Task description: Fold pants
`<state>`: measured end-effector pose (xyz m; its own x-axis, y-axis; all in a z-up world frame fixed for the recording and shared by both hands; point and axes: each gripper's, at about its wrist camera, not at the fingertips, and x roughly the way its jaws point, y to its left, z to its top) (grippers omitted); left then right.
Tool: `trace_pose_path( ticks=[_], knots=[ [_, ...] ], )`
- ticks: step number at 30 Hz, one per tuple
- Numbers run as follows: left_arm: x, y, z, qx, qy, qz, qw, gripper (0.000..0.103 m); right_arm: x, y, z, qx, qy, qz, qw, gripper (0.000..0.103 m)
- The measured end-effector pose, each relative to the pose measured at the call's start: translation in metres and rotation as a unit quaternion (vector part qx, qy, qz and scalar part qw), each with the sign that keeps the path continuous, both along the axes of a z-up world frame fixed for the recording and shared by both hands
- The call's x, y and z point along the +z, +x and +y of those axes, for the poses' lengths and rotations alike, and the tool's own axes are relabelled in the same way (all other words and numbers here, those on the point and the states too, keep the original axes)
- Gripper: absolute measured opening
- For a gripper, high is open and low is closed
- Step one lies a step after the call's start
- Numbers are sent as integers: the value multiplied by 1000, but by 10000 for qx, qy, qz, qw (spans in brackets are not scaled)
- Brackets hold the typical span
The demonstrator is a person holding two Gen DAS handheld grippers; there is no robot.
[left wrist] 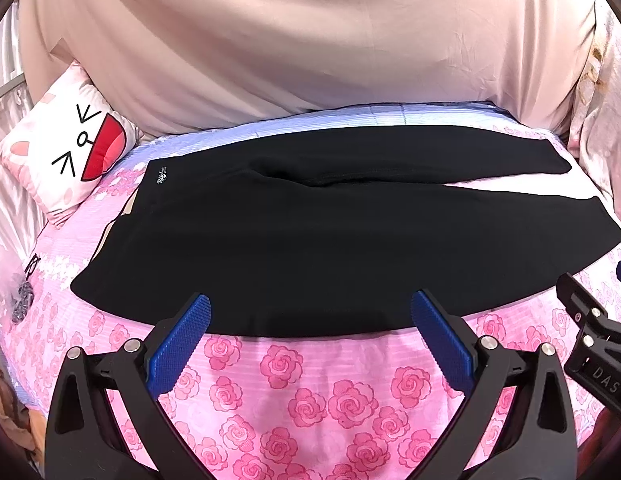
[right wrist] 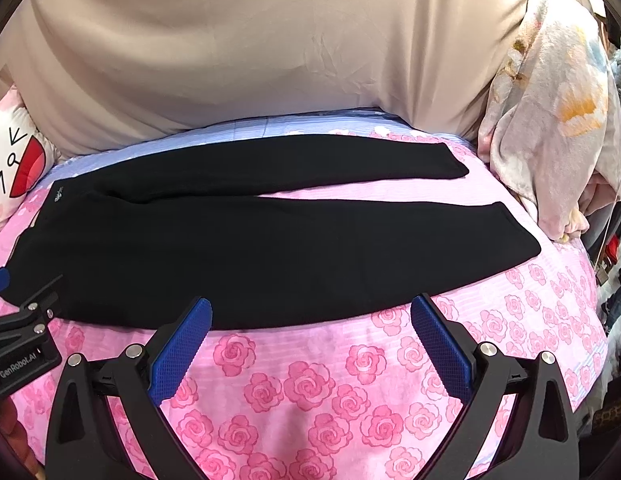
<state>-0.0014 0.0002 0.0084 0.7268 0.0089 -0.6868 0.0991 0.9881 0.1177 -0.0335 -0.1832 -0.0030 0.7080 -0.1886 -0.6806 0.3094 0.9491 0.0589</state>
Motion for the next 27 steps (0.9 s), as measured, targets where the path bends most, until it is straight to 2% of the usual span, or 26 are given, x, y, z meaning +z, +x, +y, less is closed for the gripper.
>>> trace_pose_path(
  ticks=[27],
  knots=[
    [-4, 9, -4, 122, 43, 75, 9999, 98, 1, 1, 3, 99, 53, -43, 9999, 98]
  ],
)
